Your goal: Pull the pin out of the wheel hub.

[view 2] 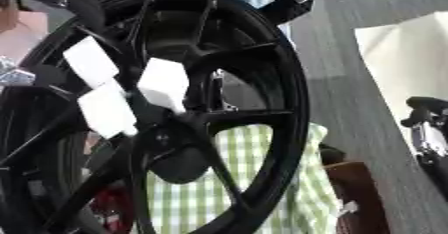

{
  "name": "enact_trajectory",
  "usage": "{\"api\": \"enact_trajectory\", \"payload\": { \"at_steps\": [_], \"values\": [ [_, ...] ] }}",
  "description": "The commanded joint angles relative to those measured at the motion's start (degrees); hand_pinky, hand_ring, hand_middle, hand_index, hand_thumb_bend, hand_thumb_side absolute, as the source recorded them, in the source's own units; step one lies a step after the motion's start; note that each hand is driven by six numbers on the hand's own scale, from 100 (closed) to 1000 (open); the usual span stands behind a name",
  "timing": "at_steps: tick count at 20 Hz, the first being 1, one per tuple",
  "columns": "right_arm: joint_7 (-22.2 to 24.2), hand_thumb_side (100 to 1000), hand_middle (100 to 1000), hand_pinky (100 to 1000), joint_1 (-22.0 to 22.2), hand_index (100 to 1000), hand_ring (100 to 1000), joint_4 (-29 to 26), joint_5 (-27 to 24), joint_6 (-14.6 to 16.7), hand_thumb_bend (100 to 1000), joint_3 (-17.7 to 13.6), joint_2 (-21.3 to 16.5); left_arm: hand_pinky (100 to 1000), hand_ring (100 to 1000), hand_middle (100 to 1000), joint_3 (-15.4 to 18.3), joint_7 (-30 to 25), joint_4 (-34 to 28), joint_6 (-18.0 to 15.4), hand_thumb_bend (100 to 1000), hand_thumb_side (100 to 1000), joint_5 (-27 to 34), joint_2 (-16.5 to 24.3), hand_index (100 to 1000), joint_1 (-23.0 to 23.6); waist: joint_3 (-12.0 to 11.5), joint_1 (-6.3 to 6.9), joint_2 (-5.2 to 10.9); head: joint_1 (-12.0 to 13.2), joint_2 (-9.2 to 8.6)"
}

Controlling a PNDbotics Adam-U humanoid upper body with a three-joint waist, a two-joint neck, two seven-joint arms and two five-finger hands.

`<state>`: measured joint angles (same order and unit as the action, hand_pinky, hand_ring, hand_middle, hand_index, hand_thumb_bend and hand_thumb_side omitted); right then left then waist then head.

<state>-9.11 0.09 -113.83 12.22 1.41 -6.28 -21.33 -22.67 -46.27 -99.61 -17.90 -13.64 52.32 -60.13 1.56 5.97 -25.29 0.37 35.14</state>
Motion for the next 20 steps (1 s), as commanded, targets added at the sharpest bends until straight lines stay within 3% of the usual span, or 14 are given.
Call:
{"api": "enact_trajectory", "payload": {
  "at_steps": [1,12,18,20],
  "values": [
    [-0.17,792,777,882,-0.1,756,646,-0.76,0.38,-0.28,100,-0.01,-0.25,909,847,775,-0.15,-5.7,0.8,-6.54,284,499,-0.54,0.97,848,-1.12,0.06,0.04,3.28,0.17,-0.55],
    [-0.23,792,778,883,-0.21,756,647,-0.76,0.24,-0.77,100,0.09,0.08,912,848,782,-1.74,-5.7,4.36,-8.51,249,557,-1.85,-0.13,843,-1.71,0.32,0.12,3.1,-0.28,-1.46],
    [-0.14,793,778,883,-0.21,756,646,-0.76,0.19,-0.96,100,0.09,0.17,914,853,796,-2.17,-5.7,4.93,-9.0,252,556,-2.26,-0.43,847,-1.88,0.37,0.16,3.15,-0.52,-2.08],
    [-0.07,794,778,883,-0.18,756,646,-0.76,0.18,-1.03,100,0.07,0.26,914,854,802,-2.27,-5.7,5.02,-9.16,278,516,-2.62,-0.63,845,-2.06,0.41,0.16,3.17,-0.57,-2.12]
  ]
}}
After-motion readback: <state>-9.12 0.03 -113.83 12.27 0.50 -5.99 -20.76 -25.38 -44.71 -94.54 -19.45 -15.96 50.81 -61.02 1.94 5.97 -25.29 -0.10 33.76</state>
